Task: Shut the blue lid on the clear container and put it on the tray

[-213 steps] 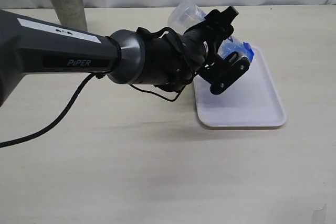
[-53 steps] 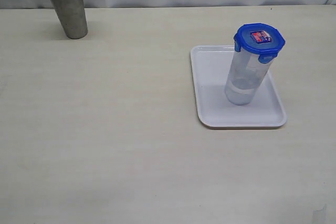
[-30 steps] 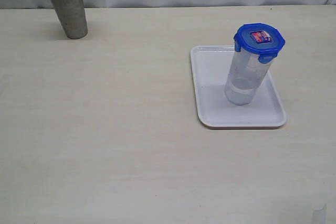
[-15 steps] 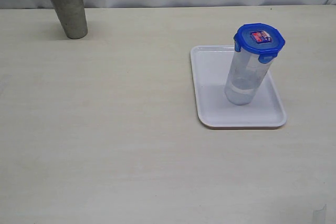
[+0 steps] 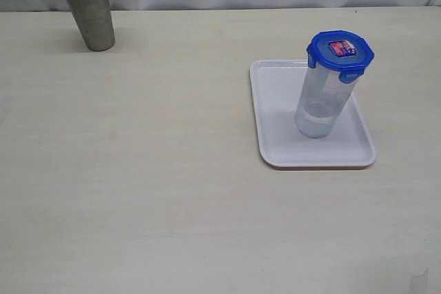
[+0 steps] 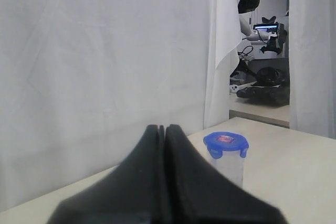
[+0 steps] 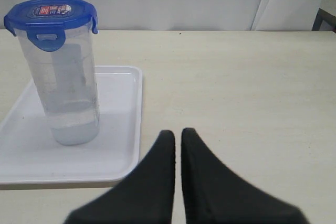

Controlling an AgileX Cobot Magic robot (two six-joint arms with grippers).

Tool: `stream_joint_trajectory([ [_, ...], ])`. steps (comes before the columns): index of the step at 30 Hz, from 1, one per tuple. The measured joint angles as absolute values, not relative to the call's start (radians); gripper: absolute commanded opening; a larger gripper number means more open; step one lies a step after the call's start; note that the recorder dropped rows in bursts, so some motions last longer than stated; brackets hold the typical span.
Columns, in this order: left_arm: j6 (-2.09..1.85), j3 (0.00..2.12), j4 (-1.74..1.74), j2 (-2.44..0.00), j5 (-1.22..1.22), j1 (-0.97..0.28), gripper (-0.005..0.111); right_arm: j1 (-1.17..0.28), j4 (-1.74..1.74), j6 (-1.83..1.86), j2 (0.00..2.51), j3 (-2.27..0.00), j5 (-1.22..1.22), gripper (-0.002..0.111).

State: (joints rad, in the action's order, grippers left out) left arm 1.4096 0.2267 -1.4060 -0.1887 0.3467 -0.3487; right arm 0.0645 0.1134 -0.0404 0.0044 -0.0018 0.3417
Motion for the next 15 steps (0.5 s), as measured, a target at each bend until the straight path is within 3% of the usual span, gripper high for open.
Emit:
stream_joint_trajectory([
  [4,1.384,0.227,-1.357,-0.189,0.341,-0.349,0.000,0.065,0.113,-0.040,0.004,-0.002,0.342,0.004],
  [7,1.277,0.223,-1.109,-0.189,0.298,-0.349,0.000,0.065,0.113,-0.040,0.004,-0.002,0.342,0.004],
  [15,0.358,0.150,-0.226,-0.157,0.136,-0.347,0.000,0.065,0.113,-0.040,0.004,-0.002,0.342,0.004],
])
